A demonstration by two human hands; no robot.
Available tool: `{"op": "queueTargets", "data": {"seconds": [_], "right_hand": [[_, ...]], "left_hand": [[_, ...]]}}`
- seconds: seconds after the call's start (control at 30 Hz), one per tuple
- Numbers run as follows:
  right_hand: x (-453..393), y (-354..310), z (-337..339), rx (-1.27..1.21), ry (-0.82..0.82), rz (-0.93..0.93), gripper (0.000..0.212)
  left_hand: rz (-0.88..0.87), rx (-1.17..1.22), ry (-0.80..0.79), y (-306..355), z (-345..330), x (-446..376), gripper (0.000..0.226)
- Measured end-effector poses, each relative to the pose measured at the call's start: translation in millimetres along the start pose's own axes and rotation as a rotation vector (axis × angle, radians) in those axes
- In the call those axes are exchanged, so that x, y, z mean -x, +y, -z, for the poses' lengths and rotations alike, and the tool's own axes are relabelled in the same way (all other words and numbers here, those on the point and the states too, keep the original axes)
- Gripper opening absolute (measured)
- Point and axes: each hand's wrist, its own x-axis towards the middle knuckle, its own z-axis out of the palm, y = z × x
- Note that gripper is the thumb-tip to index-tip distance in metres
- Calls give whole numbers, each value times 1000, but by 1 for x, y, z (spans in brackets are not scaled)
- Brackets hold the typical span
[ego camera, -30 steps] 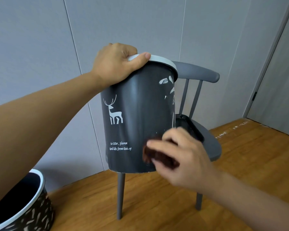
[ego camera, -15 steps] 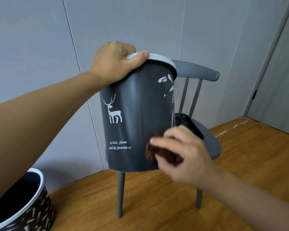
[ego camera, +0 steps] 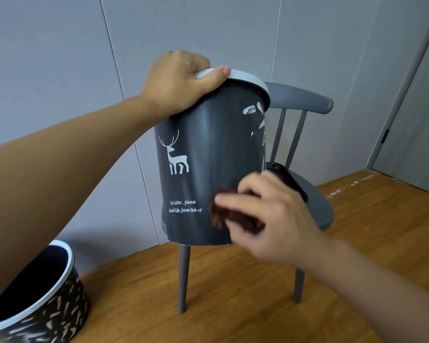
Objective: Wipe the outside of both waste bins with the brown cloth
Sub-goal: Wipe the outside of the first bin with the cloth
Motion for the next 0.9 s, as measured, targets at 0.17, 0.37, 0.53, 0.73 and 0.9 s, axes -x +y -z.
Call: {"op": "queueTargets", "data": {"seconds": [0.17, 0.37, 0.53, 0.73, 0.9], "right_hand": [[25, -17, 5, 4, -177, 157, 24], [-36, 10, 8, 65, 214, -149, 37], [-1, -5, -1, 36, -16, 57, 31], [24, -14, 8, 10, -58, 118, 23], [5, 12, -1, -3, 303, -204, 36]], "left_hand": [[0, 11, 7, 0, 0, -1, 67], [-15, -31, 15, 2, -1, -1, 68], [-11, 4, 8, -3, -1, -1, 66], [-30, 15, 11, -4, 1, 0, 64], [-79, -9, 8, -11, 6, 4, 52]]}}
